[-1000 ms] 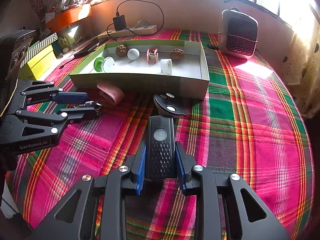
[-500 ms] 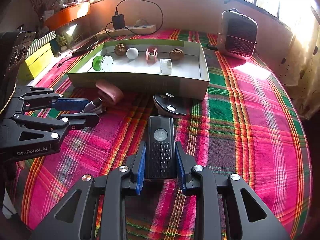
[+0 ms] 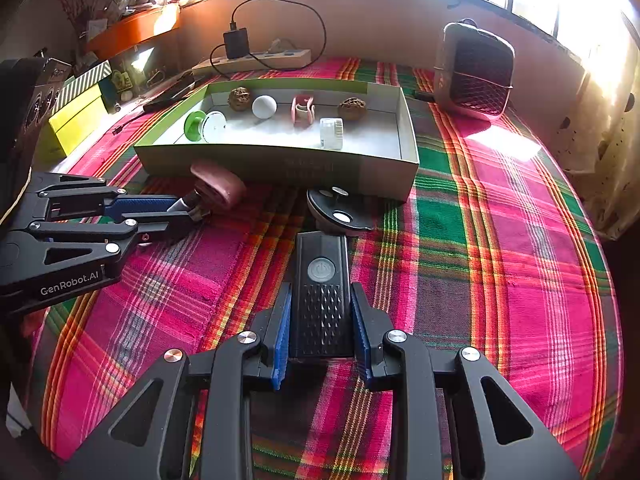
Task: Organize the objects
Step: 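Lower the left tool onto the white cable and close it while the right tool holds the remote, then lift the white cable with the left tool toward the box while the right tool holds the remote, then carry the white cable and black grilled device over the box with both tools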
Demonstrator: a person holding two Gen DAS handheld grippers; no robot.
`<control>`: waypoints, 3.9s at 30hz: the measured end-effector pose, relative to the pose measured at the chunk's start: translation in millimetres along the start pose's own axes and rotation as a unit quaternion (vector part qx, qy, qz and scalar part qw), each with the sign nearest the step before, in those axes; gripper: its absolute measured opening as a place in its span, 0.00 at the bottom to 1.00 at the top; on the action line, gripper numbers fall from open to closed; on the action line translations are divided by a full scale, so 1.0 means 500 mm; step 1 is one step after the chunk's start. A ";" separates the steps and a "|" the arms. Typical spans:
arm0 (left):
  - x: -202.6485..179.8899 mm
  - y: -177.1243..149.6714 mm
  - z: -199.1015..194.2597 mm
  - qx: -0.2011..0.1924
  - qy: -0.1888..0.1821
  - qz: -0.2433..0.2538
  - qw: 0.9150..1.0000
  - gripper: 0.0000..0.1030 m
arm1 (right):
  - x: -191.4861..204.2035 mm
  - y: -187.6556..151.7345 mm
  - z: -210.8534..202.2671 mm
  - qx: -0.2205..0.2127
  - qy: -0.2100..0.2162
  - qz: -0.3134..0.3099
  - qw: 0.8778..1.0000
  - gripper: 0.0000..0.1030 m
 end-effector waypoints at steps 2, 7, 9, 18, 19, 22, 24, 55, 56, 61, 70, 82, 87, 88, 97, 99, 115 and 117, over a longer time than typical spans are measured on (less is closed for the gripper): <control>0.002 -0.001 0.000 -0.001 0.000 -0.003 1.000 0.13 | 0.000 0.000 0.000 0.000 0.000 0.000 1.000 0.27; 0.003 -0.003 -0.001 -0.004 0.000 -0.007 1.000 0.12 | 0.001 0.000 0.000 0.000 0.000 0.000 1.000 0.27; 0.004 -0.002 -0.001 -0.005 0.000 -0.011 1.000 0.11 | 0.001 0.000 0.000 0.000 0.000 0.000 1.000 0.27; 0.003 -0.003 -0.002 -0.006 0.007 -0.014 1.000 0.11 | 0.001 -0.002 0.000 -0.001 -0.001 0.000 1.000 0.27; 0.002 -0.003 -0.002 -0.006 0.009 -0.016 1.000 0.11 | 0.001 -0.002 0.000 -0.001 -0.001 0.000 1.000 0.27; 0.000 -0.003 -0.003 -0.006 0.016 -0.015 1.000 0.11 | 0.001 -0.002 0.000 -0.001 0.000 0.001 1.000 0.27; 0.001 -0.004 -0.004 -0.006 0.016 -0.017 1.000 0.10 | 0.001 -0.002 0.000 -0.001 -0.001 0.000 1.000 0.27; 0.001 0.009 -0.061 -0.031 0.027 -0.051 0.998 0.09 | 0.041 0.025 -0.032 -0.024 0.018 -0.007 1.000 0.27; 0.003 0.010 -0.065 -0.033 0.027 -0.053 0.998 0.09 | 0.042 0.028 -0.034 -0.025 0.019 -0.007 0.999 0.27; 0.017 0.021 -0.081 -0.043 0.029 -0.062 0.997 0.09 | 0.048 0.041 -0.041 -0.031 0.020 -0.009 0.999 0.27; 0.059 0.048 -0.097 -0.054 0.038 -0.079 0.995 0.09 | 0.060 0.085 -0.049 -0.042 0.031 -0.012 0.999 0.27; 0.144 0.096 -0.076 -0.052 0.049 -0.111 0.991 0.09 | 0.074 0.162 -0.013 -0.041 0.037 -0.013 0.998 0.27; 0.174 0.115 -0.058 -0.048 0.056 -0.116 0.991 0.09 | 0.085 0.187 0.020 -0.032 0.041 -0.015 0.999 0.27; 0.180 0.118 -0.053 -0.045 0.057 -0.118 0.990 0.09 | 0.087 0.191 0.026 -0.031 0.041 -0.014 0.999 0.27; 0.227 0.135 -0.013 -0.032 0.064 -0.133 0.988 0.09 | 0.092 0.222 0.079 -0.012 0.041 -0.011 0.999 0.27; 0.234 0.136 -0.003 -0.027 0.064 -0.136 0.988 0.09 | 0.091 0.225 0.089 -0.008 0.041 -0.010 0.999 0.27; 0.271 0.138 0.057 -0.001 0.069 -0.154 0.986 0.09 | 0.102 0.235 0.160 0.024 0.043 -0.013 0.999 0.27; 0.273 0.137 0.062 0.001 0.069 -0.156 0.985 0.09 | 0.104 0.237 0.165 0.025 0.042 -0.013 0.999 0.27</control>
Point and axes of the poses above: each gripper's, at about its wrist camera, not at the fingertips, and z roughly the way its jaws point, x to its left, y to its top, the point moved 6 cm from there along z, roughly the way its jaws point, and after that the axes turned 9 degrees about z, right-handed, at the moved point
